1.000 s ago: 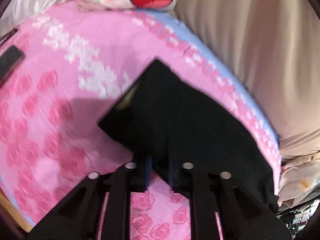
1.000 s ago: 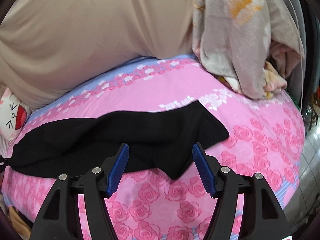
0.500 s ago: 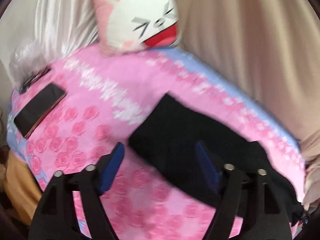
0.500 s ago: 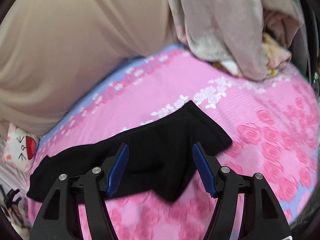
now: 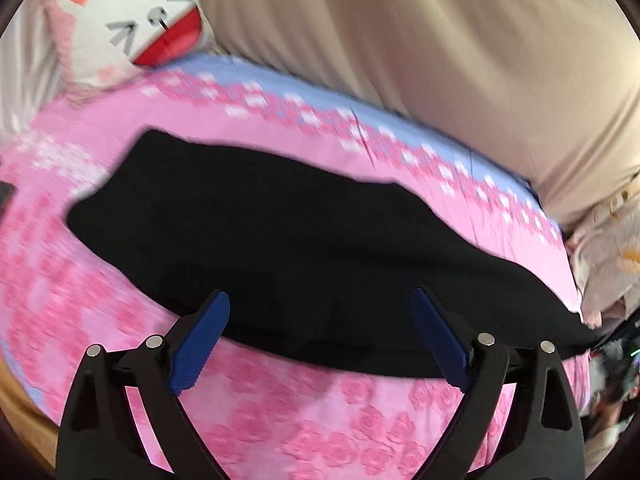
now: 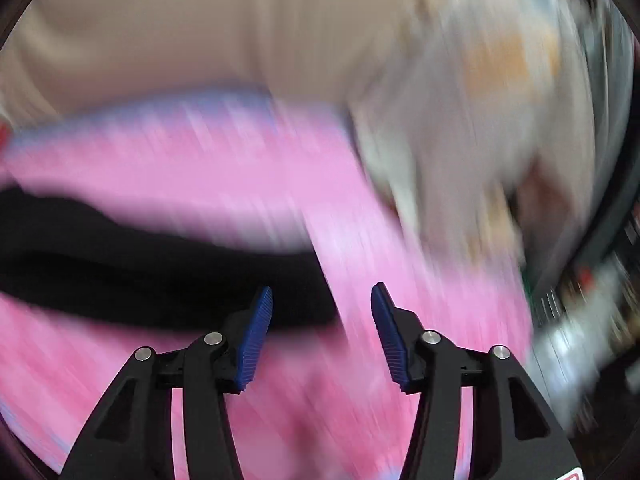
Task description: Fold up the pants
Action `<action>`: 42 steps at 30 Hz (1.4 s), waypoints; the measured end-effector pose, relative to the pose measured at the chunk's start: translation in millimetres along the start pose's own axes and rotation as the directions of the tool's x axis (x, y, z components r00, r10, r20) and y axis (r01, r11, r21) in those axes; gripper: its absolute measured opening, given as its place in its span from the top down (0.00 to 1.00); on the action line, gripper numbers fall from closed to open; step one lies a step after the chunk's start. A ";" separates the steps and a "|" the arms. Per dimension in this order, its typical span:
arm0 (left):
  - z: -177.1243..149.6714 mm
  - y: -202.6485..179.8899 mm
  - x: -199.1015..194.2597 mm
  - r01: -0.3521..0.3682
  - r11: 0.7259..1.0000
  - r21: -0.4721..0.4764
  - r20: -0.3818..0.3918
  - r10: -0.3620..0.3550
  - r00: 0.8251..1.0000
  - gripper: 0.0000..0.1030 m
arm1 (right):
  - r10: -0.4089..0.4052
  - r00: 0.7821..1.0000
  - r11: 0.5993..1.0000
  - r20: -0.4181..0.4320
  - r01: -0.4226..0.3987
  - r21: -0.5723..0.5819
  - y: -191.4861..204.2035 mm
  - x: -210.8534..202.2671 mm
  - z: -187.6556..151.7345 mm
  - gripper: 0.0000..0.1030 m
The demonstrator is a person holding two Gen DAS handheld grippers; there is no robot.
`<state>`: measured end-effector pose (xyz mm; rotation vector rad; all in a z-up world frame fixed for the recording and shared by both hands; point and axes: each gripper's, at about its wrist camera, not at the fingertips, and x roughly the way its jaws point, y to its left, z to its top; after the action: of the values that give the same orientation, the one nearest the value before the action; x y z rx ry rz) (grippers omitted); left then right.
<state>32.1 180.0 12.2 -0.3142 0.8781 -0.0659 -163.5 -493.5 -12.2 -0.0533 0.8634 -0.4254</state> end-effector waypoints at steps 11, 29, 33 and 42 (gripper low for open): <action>-14.6 -73.6 34.1 0.122 0.991 0.063 -0.083 -0.116 0.990 0.12 | 0.524 0.846 0.732 0.095 -0.505 0.458 -34.1 6.7 9.1 0.50; -18.0 -46.6 33.0 0.051 0.999 0.003 -0.092 -0.050 0.994 0.11 | 0.147 0.986 0.989 -0.083 -0.146 0.022 -1.7 28.6 1.9 0.58; -13.8 -62.1 40.7 0.064 0.997 0.033 -0.100 -0.061 0.993 0.11 | 0.315 0.948 0.930 0.045 -0.317 0.186 -18.6 -5.7 12.3 0.50; -24.5 -98.4 36.9 0.167 0.984 0.061 -0.121 -0.159 0.980 0.11 | 0.722 0.664 0.649 -0.194 -0.553 0.523 -17.2 89.8 82.9 0.40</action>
<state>44.0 73.5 -0.7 -0.3175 0.9611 -0.2694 -56.2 -553.9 -19.4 0.7714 1.0960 0.0934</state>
